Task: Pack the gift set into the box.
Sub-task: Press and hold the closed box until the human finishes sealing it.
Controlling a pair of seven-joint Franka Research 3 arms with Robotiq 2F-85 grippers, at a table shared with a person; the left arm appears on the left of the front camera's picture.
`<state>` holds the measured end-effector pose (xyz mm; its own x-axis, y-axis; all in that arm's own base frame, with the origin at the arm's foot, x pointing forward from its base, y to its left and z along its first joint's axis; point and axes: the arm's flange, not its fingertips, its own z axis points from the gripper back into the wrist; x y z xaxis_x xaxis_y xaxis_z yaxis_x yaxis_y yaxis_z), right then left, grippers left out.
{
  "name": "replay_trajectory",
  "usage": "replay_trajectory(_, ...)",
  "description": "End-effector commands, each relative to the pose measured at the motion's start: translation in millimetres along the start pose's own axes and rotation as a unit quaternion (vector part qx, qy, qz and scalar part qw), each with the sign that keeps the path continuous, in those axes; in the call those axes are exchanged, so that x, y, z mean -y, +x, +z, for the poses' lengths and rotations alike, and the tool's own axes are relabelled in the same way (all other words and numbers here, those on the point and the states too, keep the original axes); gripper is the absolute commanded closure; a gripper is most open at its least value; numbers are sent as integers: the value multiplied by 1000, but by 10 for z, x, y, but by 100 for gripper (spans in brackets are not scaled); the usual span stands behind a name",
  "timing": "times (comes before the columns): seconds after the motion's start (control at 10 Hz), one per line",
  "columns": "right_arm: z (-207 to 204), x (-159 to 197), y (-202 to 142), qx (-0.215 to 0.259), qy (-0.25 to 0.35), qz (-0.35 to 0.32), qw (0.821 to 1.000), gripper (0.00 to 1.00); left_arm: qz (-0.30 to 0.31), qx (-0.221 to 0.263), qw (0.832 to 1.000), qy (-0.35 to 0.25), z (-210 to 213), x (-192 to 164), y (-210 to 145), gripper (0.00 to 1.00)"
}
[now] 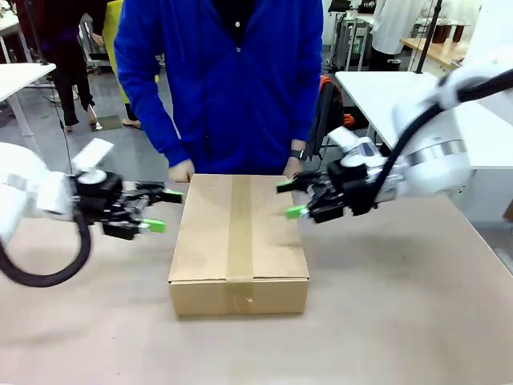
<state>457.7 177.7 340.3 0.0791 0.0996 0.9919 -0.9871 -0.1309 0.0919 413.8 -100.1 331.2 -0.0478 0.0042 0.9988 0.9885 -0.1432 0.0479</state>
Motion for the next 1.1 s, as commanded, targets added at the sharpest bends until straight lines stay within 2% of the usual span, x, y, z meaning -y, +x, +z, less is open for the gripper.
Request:
replay_trajectory(0.0,620,-415,-2,137,-53,25,989,0,-62,85,994,5,415,535,112,0)
replay_trajectory(0.2,1145,-864,-213,214,-181,77,957,0,-121,117,982,90,784,888,30,0)
replay_trajectory(0.3,1296,-999,-334,219,-242,77,942,0,-146,127,974,114,937,1046,-52,0)
replay_trajectory(0.4,1344,-1023,-428,202,-273,62,939,0,-123,133,973,144,1097,1101,-115,0)
replay_trajectory(0.5,1317,-850,-229,209,-186,45,959,0,-91,123,984,85,932,744,605,0)
replay_trajectory(1.0,1317,-850,-229,209,-186,45,959,0,-91,123,984,85,932,744,605,0)
